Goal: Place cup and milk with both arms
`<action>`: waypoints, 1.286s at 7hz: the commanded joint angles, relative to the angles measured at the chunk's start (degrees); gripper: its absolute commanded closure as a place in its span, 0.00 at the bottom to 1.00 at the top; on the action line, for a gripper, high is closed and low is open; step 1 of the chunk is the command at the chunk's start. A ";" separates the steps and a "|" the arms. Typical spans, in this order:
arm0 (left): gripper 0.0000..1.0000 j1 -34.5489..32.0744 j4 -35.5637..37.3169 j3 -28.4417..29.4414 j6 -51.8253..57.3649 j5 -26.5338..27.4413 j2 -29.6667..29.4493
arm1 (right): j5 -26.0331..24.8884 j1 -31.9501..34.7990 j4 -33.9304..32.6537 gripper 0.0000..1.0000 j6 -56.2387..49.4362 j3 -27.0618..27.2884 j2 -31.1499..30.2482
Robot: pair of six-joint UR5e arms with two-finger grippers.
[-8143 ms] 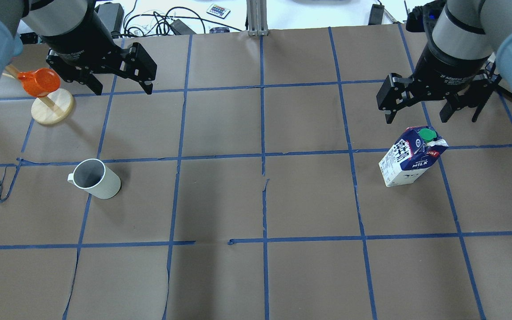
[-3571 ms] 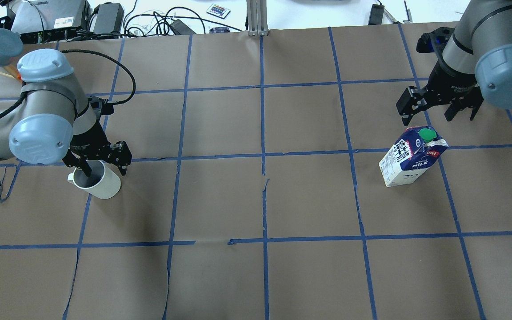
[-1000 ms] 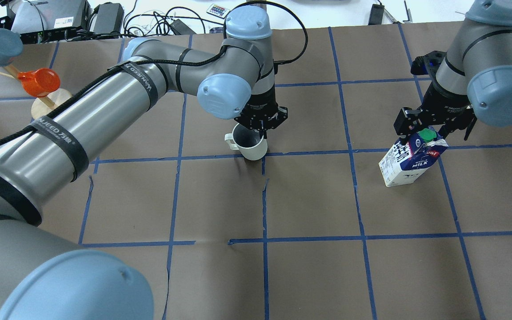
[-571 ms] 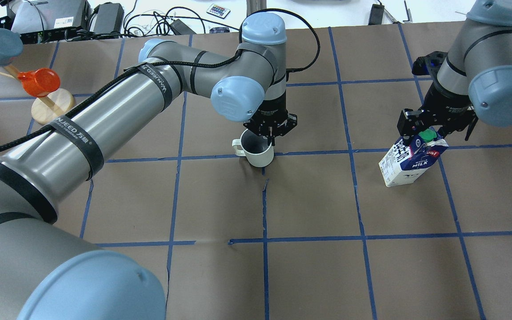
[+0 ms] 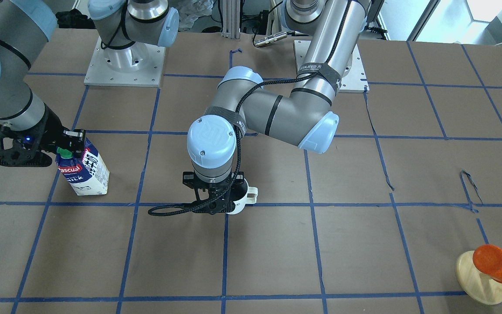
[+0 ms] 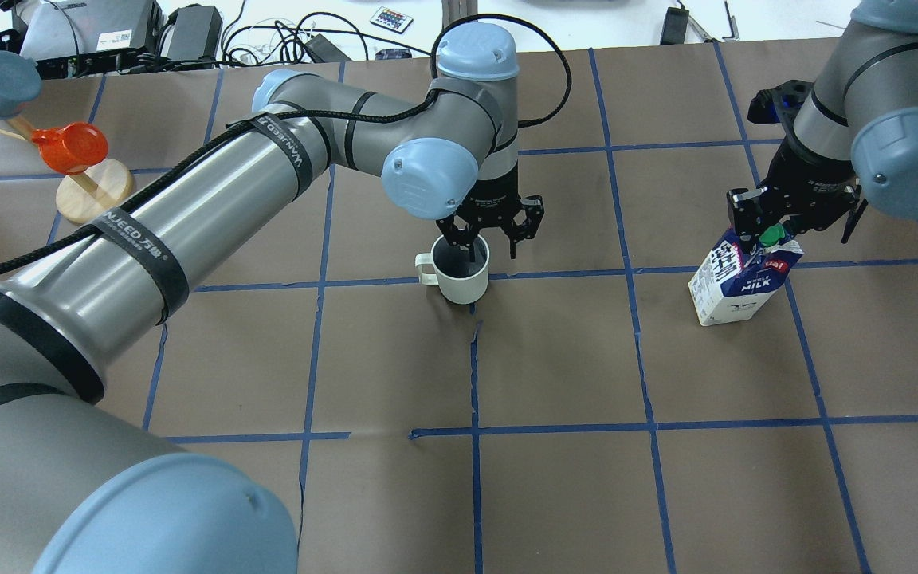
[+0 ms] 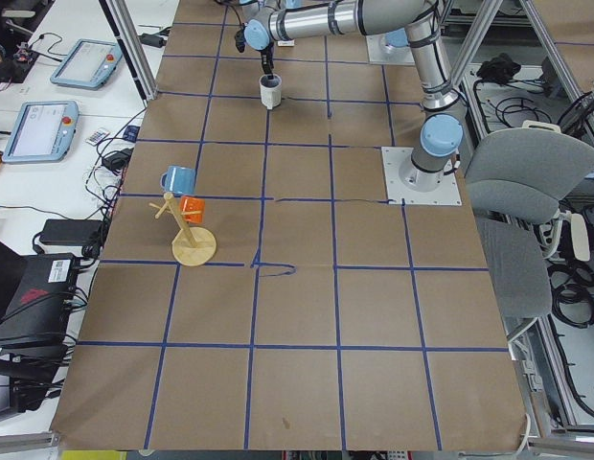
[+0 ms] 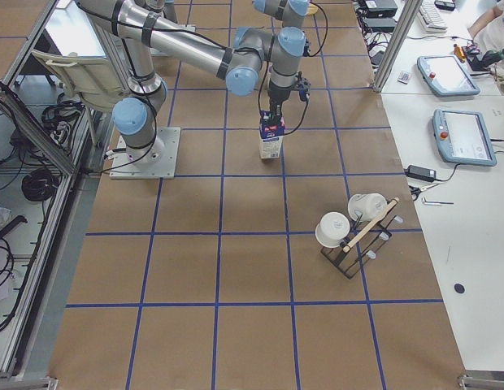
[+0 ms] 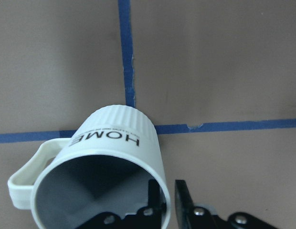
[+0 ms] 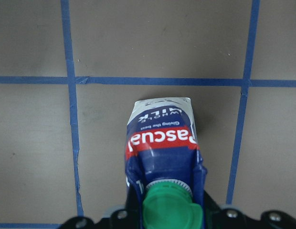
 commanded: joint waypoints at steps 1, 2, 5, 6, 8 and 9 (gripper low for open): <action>0.00 3.66 -2.92 -0.03 0.54 0.58 5.46 | 4.34 0.37 0.25 0.74 1.80 -1.95 0.02; 0.00 7.08 -5.38 -0.82 3.32 0.32 9.15 | 4.81 0.98 0.34 0.74 3.47 -2.83 0.28; 0.00 14.49 -17.13 -3.01 12.27 0.93 20.40 | 4.90 10.61 -0.01 0.74 15.03 -6.50 2.29; 0.00 14.84 -18.22 -6.16 13.19 0.85 24.70 | 4.90 15.09 -0.01 0.74 20.48 -9.66 5.01; 0.00 18.16 -15.53 -11.18 20.08 9.13 29.73 | 5.86 21.26 -0.63 0.74 28.66 -14.16 10.11; 0.00 20.89 -10.11 -11.46 23.97 8.50 29.84 | 8.22 22.68 -0.98 0.74 31.67 -15.83 12.13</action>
